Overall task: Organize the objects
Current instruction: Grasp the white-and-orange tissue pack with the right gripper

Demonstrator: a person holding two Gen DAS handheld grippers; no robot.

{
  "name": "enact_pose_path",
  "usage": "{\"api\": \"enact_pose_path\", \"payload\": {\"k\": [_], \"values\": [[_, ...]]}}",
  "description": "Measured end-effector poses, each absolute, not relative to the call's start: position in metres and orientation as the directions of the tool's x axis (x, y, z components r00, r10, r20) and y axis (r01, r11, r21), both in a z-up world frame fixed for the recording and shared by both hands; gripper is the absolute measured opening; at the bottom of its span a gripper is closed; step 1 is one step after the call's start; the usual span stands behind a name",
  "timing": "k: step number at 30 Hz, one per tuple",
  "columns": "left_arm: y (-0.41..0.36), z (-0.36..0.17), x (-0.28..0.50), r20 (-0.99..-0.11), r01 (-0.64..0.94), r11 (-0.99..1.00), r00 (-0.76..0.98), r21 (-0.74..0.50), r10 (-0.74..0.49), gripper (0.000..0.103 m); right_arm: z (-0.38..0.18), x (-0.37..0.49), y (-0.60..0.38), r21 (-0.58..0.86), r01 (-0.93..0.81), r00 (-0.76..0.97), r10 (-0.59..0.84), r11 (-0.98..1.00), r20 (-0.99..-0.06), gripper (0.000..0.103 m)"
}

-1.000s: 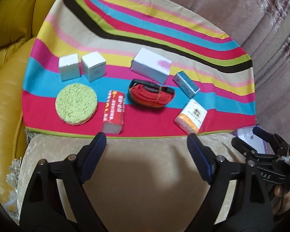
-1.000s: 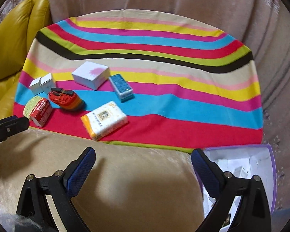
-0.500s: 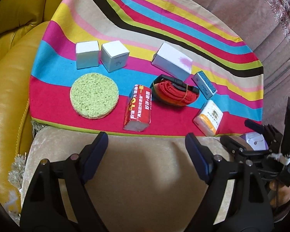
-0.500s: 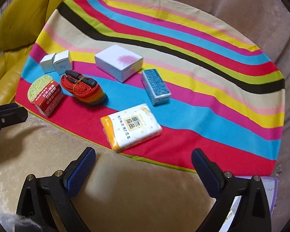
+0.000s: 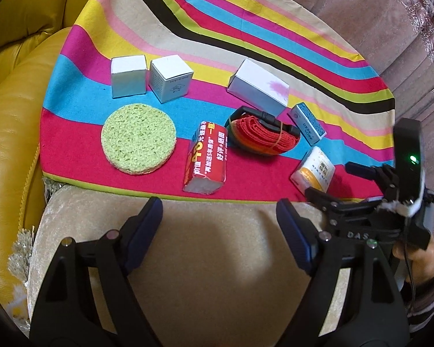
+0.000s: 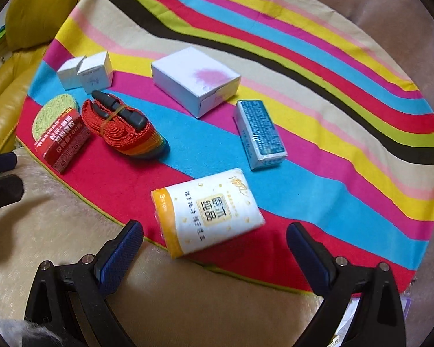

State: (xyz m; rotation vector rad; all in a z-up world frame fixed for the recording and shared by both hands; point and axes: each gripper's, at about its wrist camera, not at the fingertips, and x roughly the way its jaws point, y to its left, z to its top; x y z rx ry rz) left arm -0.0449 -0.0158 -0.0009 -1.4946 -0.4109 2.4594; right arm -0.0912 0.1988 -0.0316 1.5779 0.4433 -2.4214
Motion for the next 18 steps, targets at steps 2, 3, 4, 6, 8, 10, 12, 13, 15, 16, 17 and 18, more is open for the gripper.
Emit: {"api": "enact_pose_path", "payload": {"k": [2, 3, 4, 6, 8, 10, 12, 13, 15, 16, 17, 18], "values": [[-0.016, -0.001, -0.045, -0.826, -0.051, -0.933, -0.451, -0.356, 0.340, 0.083, -0.037, -0.099, 0.200, -0.113, 0.344, -0.371, -0.025, -0.932, -0.928, 0.100], [-0.016, -0.001, -0.045, -0.826, -0.052, -0.933, -0.451, -0.356, 0.340, 0.083, -0.040, -0.101, 0.201, -0.109, 0.342, -0.364, -0.025, -0.933, -0.931, 0.100], [-0.016, -0.001, -0.045, -0.826, -0.051, -0.933, -0.451, -0.355, 0.339, 0.083, -0.042, -0.103, 0.202, -0.113, 0.336, -0.361, -0.017, -0.935, -0.932, 0.099], [-0.016, -0.002, -0.045, -0.828, -0.051, -0.934, -0.449, -0.353, 0.337, 0.081, -0.045, -0.105, 0.202, -0.126, 0.330, -0.355, 0.001, -0.936, -0.935, 0.089], [-0.016, -0.003, -0.046, -0.829, -0.051, -0.933, -0.443, -0.357, 0.341, 0.080, -0.047, -0.105, 0.201, -0.129, 0.330, -0.350, 0.005, -0.935, -0.937, 0.081], [-0.017, -0.003, -0.047, -0.829, -0.048, -0.930, -0.439, -0.364, 0.347, 0.078, -0.047, -0.104, 0.203, -0.139, 0.314, -0.358, 0.019, -0.939, -0.934, 0.080], [-0.018, -0.003, -0.049, -0.832, -0.048, -0.930, -0.432, -0.364, 0.348, 0.072, -0.046, -0.103, 0.204, -0.147, 0.303, -0.367, 0.027, -0.941, -0.930, 0.080], [-0.019, -0.002, -0.050, -0.834, -0.049, -0.932, -0.432, -0.359, 0.344, 0.070, -0.045, -0.101, 0.205, -0.160, 0.290, -0.378, 0.041, -0.944, -0.925, 0.080], [-0.024, 0.002, -0.052, -0.841, -0.033, -0.946, -0.448, -0.324, 0.303, 0.069, -0.044, -0.099, 0.206, -0.186, 0.268, -0.397, 0.067, -0.945, -0.915, 0.080], [-0.027, 0.003, -0.052, -0.844, -0.026, -0.950, -0.452, -0.310, 0.288, 0.069, -0.042, -0.096, 0.206, -0.204, 0.255, -0.414, 0.084, -0.945, -0.906, 0.080], [-0.033, 0.005, -0.053, -0.853, -0.012, -0.962, -0.460, -0.273, 0.248, 0.069, -0.040, -0.094, 0.207, -0.214, 0.245, -0.427, 0.093, -0.946, -0.899, 0.080], [-0.035, 0.004, -0.054, -0.860, -0.003, -0.969, -0.459, -0.247, 0.221, 0.069, -0.038, -0.091, 0.209, -0.222, 0.233, -0.441, 0.100, -0.947, -0.892, 0.079]]}}
